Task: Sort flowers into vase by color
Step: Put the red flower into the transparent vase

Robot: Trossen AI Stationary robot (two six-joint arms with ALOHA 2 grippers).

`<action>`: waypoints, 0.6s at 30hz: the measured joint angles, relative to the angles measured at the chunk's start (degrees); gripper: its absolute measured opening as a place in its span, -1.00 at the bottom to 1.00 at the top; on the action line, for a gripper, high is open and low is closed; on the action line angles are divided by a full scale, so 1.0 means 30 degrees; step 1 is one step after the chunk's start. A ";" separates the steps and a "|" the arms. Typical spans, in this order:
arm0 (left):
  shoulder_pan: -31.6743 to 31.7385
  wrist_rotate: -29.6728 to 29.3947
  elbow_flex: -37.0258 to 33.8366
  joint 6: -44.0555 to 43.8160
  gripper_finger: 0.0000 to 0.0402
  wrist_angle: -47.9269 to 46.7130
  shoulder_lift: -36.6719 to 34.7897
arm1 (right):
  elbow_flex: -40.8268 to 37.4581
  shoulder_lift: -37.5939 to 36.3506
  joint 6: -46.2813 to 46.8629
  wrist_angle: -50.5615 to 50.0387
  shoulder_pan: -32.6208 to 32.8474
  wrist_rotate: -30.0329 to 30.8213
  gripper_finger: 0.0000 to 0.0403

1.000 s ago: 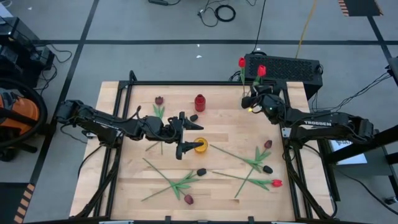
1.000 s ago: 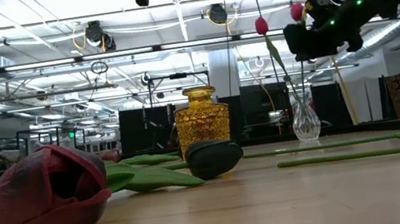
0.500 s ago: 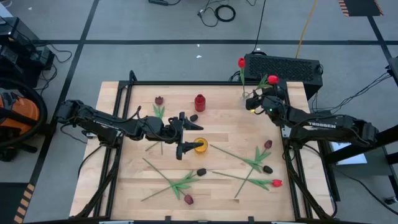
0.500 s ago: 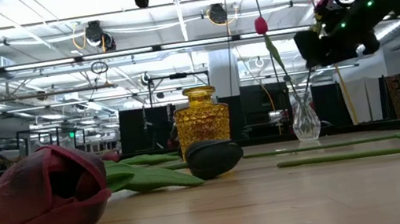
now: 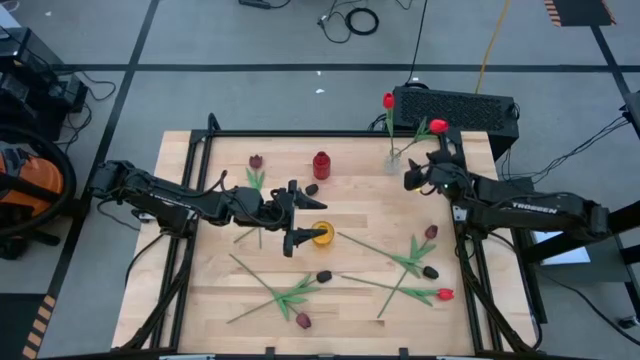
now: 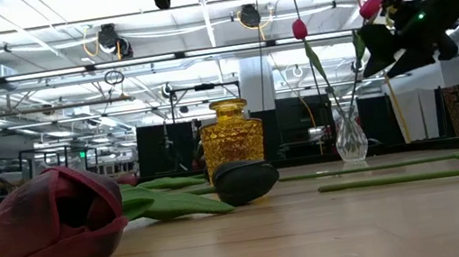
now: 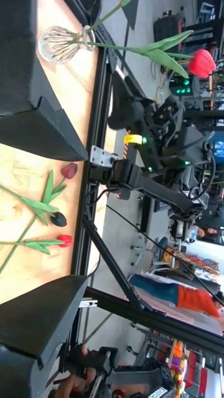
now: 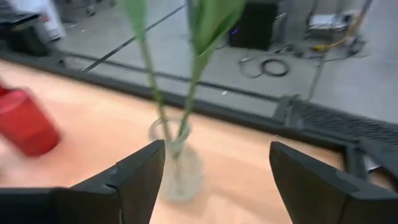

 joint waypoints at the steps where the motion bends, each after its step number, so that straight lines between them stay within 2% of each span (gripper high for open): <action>1: 0.0000 0.0000 0.0000 0.0001 0.59 0.0000 0.0000 | 0.0000 -0.0199 0.0159 -0.0146 0.0133 -0.0470 0.42; 9: -0.0243 -0.0049 0.0000 0.0003 0.59 0.0003 0.0000 | 0.0155 -0.1566 0.1026 -0.1938 0.1546 -0.4469 0.42; 14: -0.1100 -0.0101 0.0000 0.1012 0.59 0.0135 0.0000 | 0.1245 -0.2279 0.2198 -0.5540 0.2803 -0.5336 0.42; 18: -0.1813 -0.0102 0.0499 0.1541 0.59 0.0219 0.0100 | 0.1668 -0.2780 0.3061 -0.6348 0.4079 -0.5795 0.42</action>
